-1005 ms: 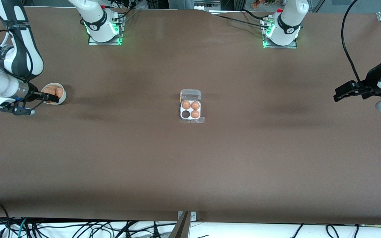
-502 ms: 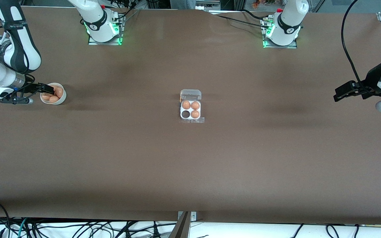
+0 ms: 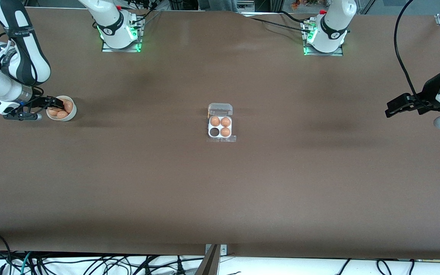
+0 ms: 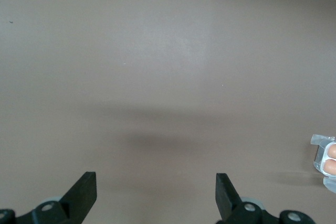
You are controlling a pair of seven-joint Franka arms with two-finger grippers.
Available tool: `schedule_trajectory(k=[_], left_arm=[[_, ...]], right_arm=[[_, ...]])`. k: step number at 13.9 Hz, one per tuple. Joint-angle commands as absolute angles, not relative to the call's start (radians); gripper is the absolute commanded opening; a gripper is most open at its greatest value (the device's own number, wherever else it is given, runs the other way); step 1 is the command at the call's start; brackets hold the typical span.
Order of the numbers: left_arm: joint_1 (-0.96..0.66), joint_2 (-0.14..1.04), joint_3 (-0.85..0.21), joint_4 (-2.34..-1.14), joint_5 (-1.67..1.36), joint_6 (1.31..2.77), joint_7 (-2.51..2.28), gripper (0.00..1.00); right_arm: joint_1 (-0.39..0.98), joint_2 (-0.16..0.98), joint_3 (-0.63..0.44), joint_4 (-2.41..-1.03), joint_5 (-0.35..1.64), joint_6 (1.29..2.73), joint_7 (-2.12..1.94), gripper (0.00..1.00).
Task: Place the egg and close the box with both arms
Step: 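Grasp a brown egg in the bowl with the right gripper and lift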
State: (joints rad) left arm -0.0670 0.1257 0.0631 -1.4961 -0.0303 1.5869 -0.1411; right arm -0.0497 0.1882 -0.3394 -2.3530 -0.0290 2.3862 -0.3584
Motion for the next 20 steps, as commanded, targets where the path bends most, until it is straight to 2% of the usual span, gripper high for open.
schedule_trajectory(k=[1, 6, 7, 9, 11, 20], left_arm=[[-0.069, 0.126, 0.061, -1.485, -0.002, 1.572, -0.127, 1.0], [-0.064, 0.126, 0.063, -1.483, -0.002, 1.572, -0.127, 1.0], [-0.063, 0.126, 0.063, -1.483, -0.002, 1.572, -0.127, 1.0], [-0.063, 0.126, 0.063, -1.483, -0.002, 1.572, -0.127, 1.0], [-0.063, 0.126, 0.063, -1.483, -0.002, 1.572, -0.127, 1.0], [-0.068, 0.126, 0.061, -1.485, -0.002, 1.572, -0.126, 1.0]], right_arm=[[-0.048, 0.173, -0.341, -2.37, -0.026, 2.399, -0.376, 0.53], [-0.048, 0.173, -0.339, -2.368, -0.025, 2.382, -0.376, 0.37], [-0.048, 0.173, -0.339, -2.368, -0.025, 2.376, -0.376, 0.31], [-0.048, 0.173, -0.337, -2.368, -0.025, 2.376, -0.376, 0.3], [-0.048, 0.175, -0.337, -2.368, -0.023, 2.375, -0.376, 0.24], [-0.044, 0.173, -0.336, -2.352, -0.025, 2.345, -0.376, 0.18]])
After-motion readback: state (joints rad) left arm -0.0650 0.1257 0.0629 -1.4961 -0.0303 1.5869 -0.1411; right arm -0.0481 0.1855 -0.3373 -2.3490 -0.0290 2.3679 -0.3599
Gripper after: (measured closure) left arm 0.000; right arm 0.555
